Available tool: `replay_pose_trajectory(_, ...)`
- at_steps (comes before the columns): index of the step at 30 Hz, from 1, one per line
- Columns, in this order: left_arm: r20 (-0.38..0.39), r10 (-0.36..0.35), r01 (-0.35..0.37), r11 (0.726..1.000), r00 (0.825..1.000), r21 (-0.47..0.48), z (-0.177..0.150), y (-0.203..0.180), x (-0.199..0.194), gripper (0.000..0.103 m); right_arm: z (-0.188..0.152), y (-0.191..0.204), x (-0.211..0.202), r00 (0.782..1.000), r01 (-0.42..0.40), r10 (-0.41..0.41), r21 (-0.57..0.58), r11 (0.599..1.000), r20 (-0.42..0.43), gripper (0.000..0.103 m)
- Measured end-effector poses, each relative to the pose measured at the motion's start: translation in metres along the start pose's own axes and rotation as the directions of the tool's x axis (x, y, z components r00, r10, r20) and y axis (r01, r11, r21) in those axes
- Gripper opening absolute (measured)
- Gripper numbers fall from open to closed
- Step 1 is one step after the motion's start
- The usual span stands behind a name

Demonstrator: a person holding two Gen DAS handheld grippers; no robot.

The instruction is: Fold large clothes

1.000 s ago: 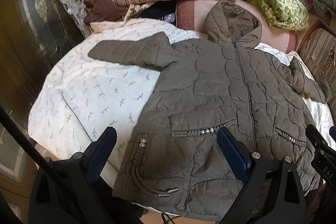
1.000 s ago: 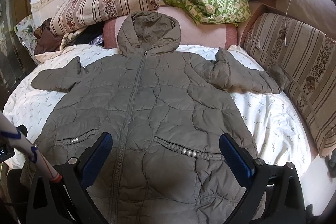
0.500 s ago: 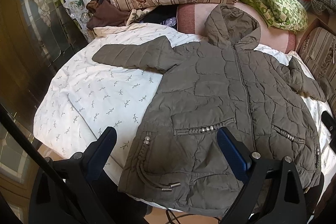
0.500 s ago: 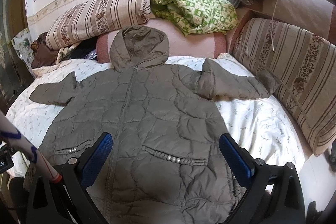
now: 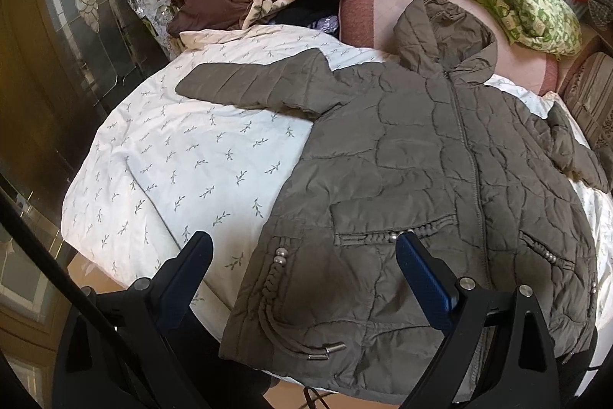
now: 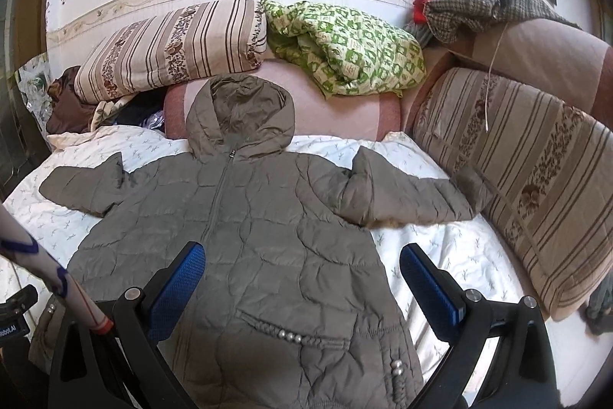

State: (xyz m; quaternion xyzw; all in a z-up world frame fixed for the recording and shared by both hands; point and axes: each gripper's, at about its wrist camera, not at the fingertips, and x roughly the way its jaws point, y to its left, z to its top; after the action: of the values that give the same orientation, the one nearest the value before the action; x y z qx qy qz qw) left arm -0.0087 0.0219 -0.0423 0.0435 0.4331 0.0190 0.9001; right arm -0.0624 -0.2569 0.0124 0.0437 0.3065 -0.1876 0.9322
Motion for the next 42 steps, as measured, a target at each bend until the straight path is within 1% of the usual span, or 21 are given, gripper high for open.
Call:
replay_pose_trajectory(6, -0.027, 0.023, -0.023, 1.000, 0.999, -0.016, 0.005, 0.008, 0.019, 0.096, 0.007, 0.012, 0.014, 1.000, -0.023, 0.023, -0.024, 0.999, -0.014, 0.103)
replay_pose_trajectory(12, -0.066, 0.042, -0.045, 0.998, 0.997, -0.044, 0.010, 0.023, 0.045, 0.096, 0.003, 0.030, 0.035, 0.997, -0.043, 0.040, -0.041, 0.998, -0.060, 0.103)
replay_pose_trajectory(16, -0.083, 0.054, -0.061, 0.995, 0.995, -0.080, 0.016, 0.041, 0.065, 0.096, -0.001, 0.038, 0.051, 0.994, -0.048, 0.043, -0.046, 0.998, -0.102, 0.103)
replay_pose_trajectory(19, -0.109, 0.041, -0.055, 0.991, 0.993, -0.120, 0.024, 0.062, 0.082, 0.096, -0.005, 0.045, 0.065, 0.990, -0.051, 0.043, -0.052, 0.997, -0.137, 0.103)
replay_pose_trajectory(21, -0.113, 0.028, -0.046, 0.986, 0.993, -0.160, 0.033, 0.081, 0.093, 0.096, -0.007, 0.052, 0.074, 0.986, -0.053, 0.043, -0.061, 0.997, -0.159, 0.103)
replay_pose_trajectory(25, -0.091, 0.015, -0.037, 0.970, 0.996, -0.240, 0.058, 0.123, 0.118, 0.096, -0.015, 0.066, 0.089, 0.980, -0.059, 0.042, -0.086, 0.995, -0.194, 0.103)
replay_pose_trajectory(28, -0.064, 0.029, -0.046, 0.957, 0.998, -0.286, 0.089, 0.158, 0.145, 0.096, -0.020, 0.076, 0.101, 0.975, -0.067, 0.044, -0.101, 0.993, -0.220, 0.103)
replay_pose_trajectory(31, -0.040, 0.032, -0.043, 0.949, 0.999, -0.313, 0.118, 0.183, 0.172, 0.096, -0.024, 0.083, 0.113, 0.968, -0.066, 0.036, -0.114, 0.991, -0.248, 0.103)
replay_pose_trajectory(32, -0.042, 0.025, -0.037, 0.945, 0.999, -0.324, 0.126, 0.190, 0.180, 0.096, -0.026, 0.085, 0.117, 0.966, -0.063, 0.031, -0.119, 0.991, -0.256, 0.103)
replay_pose_trajectory(35, -0.049, -0.050, 0.027, 0.921, 0.998, -0.390, 0.151, 0.213, 0.217, 0.095, -0.029, 0.090, 0.128, 0.961, -0.052, 0.012, -0.137, 0.989, -0.277, 0.103)
replay_pose_trajectory(36, -0.054, -0.074, 0.045, 0.908, 0.996, -0.416, 0.158, 0.220, 0.232, 0.094, -0.030, 0.090, 0.131, 0.959, -0.048, 0.006, -0.141, 0.989, -0.282, 0.103)
replay_pose_trajectory(39, -0.096, -0.120, 0.064, 0.888, 0.988, -0.455, 0.172, 0.233, 0.277, 0.086, -0.033, 0.091, 0.142, 0.953, -0.035, -0.012, -0.147, 0.989, -0.302, 0.103)
replay_pose_trajectory(40, -0.105, -0.140, 0.076, 0.881, 0.985, -0.467, 0.175, 0.235, 0.290, 0.082, -0.034, 0.091, 0.145, 0.951, -0.030, -0.017, -0.146, 0.989, -0.310, 0.103)
replay_pose_trajectory(42, -0.119, -0.181, 0.101, 0.868, 0.976, -0.486, 0.180, 0.240, 0.311, 0.081, -0.036, 0.090, 0.153, 0.943, -0.020, -0.028, -0.143, 0.989, -0.330, 0.103)
